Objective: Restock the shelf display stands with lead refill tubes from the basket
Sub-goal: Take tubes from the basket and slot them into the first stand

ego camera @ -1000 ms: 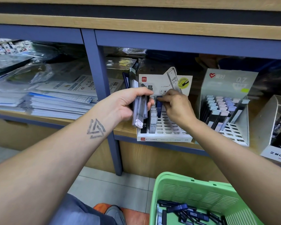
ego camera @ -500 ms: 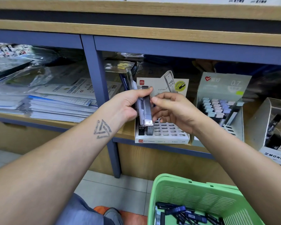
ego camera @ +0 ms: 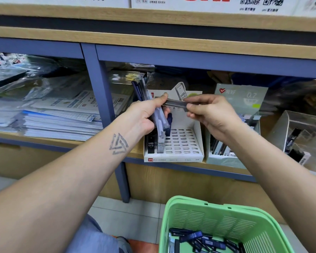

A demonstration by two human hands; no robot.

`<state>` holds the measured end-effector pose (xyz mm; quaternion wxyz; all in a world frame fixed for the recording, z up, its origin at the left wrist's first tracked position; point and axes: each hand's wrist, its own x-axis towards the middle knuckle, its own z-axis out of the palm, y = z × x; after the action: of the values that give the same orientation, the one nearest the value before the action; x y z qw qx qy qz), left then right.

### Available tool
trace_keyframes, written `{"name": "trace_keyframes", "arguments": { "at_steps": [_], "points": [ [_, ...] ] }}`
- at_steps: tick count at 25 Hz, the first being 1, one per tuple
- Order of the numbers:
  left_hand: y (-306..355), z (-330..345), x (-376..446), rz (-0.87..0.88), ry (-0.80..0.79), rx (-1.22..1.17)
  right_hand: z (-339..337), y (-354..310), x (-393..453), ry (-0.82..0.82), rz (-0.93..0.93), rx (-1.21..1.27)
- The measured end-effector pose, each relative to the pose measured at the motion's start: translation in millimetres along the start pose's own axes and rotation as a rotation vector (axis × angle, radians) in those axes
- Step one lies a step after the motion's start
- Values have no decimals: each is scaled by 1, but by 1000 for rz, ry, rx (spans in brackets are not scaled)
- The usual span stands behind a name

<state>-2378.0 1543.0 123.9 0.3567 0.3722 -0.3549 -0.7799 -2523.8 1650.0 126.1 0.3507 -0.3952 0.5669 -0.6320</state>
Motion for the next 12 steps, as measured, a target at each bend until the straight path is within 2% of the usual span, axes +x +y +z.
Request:
{"name": "trace_keyframes", "arguments": {
  "at_steps": [3,9,12],
  "points": [
    [0,13,-8,-64,-91,-7,-26,-13,-3,41,-54,117],
    [-16,48,-21,-167,-224,1,-87,-34,-17,34,-150,129],
    [-28,69,-26,-213,-247,54,-122,-32,-22,143,-185,75]
  ]
}}
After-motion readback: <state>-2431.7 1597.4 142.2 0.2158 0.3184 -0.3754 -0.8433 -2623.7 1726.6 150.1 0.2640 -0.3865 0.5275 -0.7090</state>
